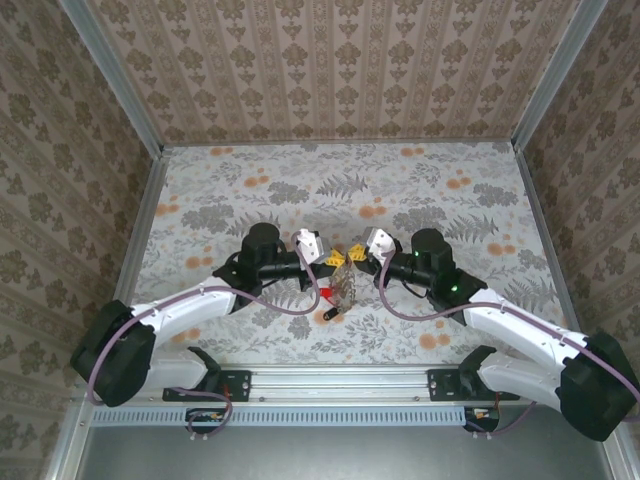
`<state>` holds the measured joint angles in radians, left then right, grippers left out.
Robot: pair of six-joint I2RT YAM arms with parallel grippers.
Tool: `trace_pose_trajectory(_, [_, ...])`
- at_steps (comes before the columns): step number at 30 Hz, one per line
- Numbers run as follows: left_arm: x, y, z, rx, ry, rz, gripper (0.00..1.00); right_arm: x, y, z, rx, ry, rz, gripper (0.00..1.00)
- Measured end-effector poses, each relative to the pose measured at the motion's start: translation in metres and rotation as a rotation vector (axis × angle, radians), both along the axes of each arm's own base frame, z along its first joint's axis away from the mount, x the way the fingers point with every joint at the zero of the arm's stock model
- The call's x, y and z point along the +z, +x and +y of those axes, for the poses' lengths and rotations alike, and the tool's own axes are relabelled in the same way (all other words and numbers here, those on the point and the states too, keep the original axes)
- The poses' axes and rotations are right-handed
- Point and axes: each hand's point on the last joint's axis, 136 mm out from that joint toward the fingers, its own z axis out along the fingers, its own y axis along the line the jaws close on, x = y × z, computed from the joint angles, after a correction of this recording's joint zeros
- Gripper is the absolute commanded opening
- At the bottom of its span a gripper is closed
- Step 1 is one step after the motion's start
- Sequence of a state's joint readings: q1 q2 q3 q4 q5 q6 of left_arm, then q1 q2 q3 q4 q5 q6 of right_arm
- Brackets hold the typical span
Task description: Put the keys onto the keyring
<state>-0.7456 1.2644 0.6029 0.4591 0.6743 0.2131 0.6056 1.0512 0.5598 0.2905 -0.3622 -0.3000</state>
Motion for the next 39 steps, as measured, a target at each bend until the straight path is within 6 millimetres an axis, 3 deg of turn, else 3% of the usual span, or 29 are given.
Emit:
trace_pose_trajectory(14, [0.005,0.001,-0.003,-0.012,-0.028,-0.020,0.00,0.003,-0.001,-0.005,-0.022,-0.024,-0.048,0.00])
trace_pose_trajectory(31, [-0.006,0.008,-0.004,0.020,-0.001,-0.005,0.01,-0.001,-0.009,-0.002,0.000,-0.040,-0.029,0.00])
trace_pose_trajectory(39, [-0.008,0.008,-0.004,0.019,0.004,0.000,0.12,-0.003,-0.011,-0.001,0.007,-0.049,-0.023,0.00])
